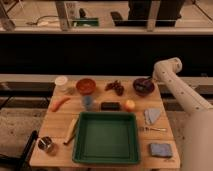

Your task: Wipe purple bowl with brush

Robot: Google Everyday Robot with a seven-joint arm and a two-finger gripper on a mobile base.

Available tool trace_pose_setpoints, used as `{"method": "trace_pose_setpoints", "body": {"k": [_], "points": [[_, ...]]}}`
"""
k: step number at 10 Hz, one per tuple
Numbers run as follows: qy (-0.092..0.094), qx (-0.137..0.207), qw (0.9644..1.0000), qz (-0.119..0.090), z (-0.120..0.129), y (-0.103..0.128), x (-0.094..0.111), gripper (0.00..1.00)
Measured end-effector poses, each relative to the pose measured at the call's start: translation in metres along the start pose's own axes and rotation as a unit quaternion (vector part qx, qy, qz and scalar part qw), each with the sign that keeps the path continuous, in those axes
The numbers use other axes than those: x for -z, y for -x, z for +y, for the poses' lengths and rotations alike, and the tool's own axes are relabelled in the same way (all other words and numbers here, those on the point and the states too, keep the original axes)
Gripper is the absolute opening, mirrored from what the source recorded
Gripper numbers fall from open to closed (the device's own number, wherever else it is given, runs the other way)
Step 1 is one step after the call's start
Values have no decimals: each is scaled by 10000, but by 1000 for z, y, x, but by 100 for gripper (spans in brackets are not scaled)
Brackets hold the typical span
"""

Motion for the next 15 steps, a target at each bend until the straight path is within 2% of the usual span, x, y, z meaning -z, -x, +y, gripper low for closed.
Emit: {"method": "trace_pose_setpoints", "body": {"k": [1,4,8,13,15], "points": [[12,-32,10000,2,11,-4,9,0],[-15,-143,9999,71,21,-19,20,0],[-89,-251,9992,296,0,-39,15,0],[-80,-197,9991,366,-27,-29,-6,0],[-71,-75,9996,272,-31,-5,-9,0]]}}
